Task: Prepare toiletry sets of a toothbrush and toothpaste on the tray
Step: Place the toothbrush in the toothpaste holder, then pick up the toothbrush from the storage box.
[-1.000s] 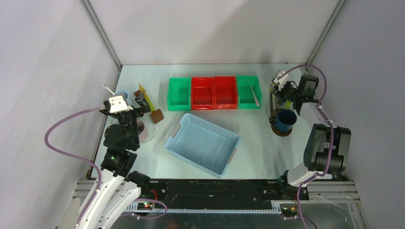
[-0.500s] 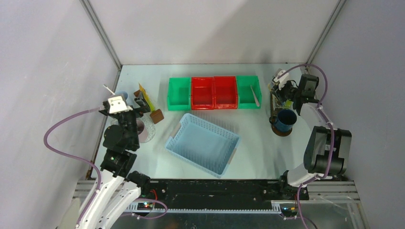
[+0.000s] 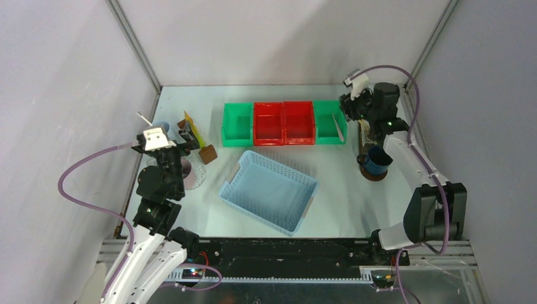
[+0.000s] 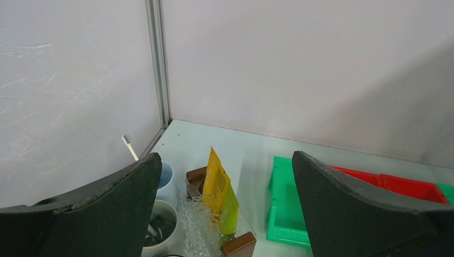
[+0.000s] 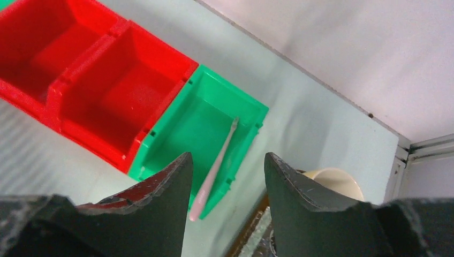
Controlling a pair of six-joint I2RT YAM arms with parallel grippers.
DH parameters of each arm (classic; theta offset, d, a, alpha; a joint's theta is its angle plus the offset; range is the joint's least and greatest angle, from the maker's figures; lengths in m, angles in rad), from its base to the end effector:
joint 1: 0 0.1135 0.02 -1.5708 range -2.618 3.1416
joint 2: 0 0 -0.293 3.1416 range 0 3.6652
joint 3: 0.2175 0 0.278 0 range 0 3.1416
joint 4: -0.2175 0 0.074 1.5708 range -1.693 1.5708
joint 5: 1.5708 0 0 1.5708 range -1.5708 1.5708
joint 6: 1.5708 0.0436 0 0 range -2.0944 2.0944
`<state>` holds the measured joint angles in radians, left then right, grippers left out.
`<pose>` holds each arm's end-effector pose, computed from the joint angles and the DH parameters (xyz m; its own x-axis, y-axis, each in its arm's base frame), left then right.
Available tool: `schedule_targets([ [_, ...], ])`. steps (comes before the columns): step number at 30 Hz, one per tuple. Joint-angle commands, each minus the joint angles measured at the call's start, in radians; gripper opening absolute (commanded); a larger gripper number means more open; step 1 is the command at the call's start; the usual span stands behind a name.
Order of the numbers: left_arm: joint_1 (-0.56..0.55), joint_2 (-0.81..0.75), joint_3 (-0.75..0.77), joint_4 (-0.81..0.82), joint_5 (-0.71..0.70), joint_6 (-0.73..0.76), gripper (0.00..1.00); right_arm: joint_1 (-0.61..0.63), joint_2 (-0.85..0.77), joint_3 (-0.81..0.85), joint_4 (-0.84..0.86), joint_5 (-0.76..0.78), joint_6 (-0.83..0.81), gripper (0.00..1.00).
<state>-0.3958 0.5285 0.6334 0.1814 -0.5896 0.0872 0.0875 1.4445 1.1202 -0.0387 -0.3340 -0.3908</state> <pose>0.1352 -0.0302 0.3805 0.2446 -0.0238 -0.9693 -0.1937 0.9783 -0.0729 0.3645 0.0463 0.3336 -0.1793 -0.3770 -0.9087 -0.4933 0.8336 -0.2485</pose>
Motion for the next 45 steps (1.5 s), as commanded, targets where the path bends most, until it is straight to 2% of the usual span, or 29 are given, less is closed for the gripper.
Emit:
schedule_targets([
  [1,0.009,-0.006,-0.011,0.033,0.015,-0.001,0.99,0.087,0.074,0.171,-0.174,0.224,0.165,0.55],
  [6,0.009,-0.004,-0.011,0.03,0.017,-0.002,0.98,0.161,0.239,0.357,-0.417,0.381,0.228,0.53],
  [17,0.009,-0.01,-0.011,0.028,0.014,0.002,0.98,0.204,0.439,0.483,-0.545,0.504,0.285,0.46],
  [32,0.011,-0.009,-0.008,0.022,0.013,0.003,0.98,0.207,0.621,0.56,-0.581,0.563,0.317,0.4],
  [39,0.012,-0.007,-0.005,0.02,0.012,0.003,0.99,0.206,0.675,0.57,-0.562,0.618,0.358,0.4],
  [45,0.012,-0.008,-0.005,0.016,0.011,0.003,0.98,0.206,0.706,0.582,-0.579,0.588,0.377,0.39],
])
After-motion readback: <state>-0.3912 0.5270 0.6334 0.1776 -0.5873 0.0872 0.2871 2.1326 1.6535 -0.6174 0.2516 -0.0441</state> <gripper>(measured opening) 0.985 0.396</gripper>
